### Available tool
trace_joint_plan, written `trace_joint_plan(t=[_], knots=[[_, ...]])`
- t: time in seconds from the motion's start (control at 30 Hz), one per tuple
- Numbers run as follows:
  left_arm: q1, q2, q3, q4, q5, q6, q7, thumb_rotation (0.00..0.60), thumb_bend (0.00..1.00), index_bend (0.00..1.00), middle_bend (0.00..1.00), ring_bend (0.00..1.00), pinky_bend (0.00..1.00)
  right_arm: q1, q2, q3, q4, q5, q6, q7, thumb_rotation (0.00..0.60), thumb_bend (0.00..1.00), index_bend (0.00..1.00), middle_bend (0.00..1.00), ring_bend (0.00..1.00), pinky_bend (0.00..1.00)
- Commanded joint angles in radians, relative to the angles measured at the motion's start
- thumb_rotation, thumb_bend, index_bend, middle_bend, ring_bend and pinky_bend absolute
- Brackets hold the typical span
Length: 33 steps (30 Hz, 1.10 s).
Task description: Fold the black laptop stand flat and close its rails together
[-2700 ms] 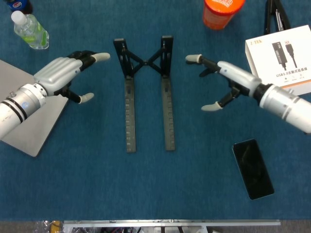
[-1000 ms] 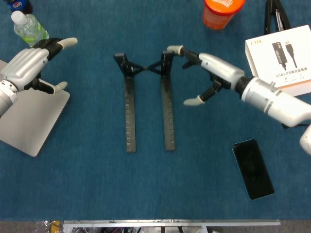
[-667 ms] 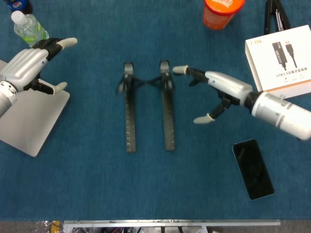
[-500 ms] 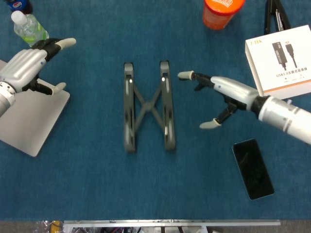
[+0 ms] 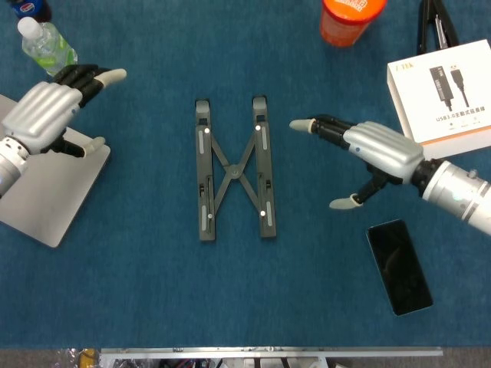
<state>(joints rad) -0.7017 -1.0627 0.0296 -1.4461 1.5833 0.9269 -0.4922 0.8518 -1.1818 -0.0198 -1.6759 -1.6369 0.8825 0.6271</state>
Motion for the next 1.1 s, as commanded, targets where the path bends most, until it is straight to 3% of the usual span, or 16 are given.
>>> trace_joint_plan(t=[0.03,0.27,0.73,1.1], knots=[[0.020,-0.068,0.000,0.051,0.040,0.061,0.117,0.600,0.32,0.06,0.08,0.00,0.00,-0.070,-0.063,0.034,-0.015,0.067,0.077,-0.350,0.600,0.09,0.00,0.09,0.01,0.19],[0.028,-0.163,0.011,0.142,0.100,0.122,0.203,0.600,0.32,0.06,0.07,0.00,0.00,-0.106,-0.105,0.037,-0.002,0.051,0.138,-0.588,0.600,0.09,0.00,0.09,0.01,0.19],[0.016,-0.263,0.024,0.178,0.106,0.111,0.245,0.600,0.32,0.06,0.07,0.00,0.00,-0.110,-0.142,0.039,0.022,0.027,0.129,-0.737,0.600,0.05,0.00,0.09,0.01,0.19],[0.002,-0.363,-0.005,0.210,0.048,0.074,0.273,0.600,0.32,0.00,0.00,0.00,0.00,-0.128,-0.271,0.040,0.131,-0.014,0.176,-0.890,0.600,0.05,0.00,0.09,0.01,0.18]])
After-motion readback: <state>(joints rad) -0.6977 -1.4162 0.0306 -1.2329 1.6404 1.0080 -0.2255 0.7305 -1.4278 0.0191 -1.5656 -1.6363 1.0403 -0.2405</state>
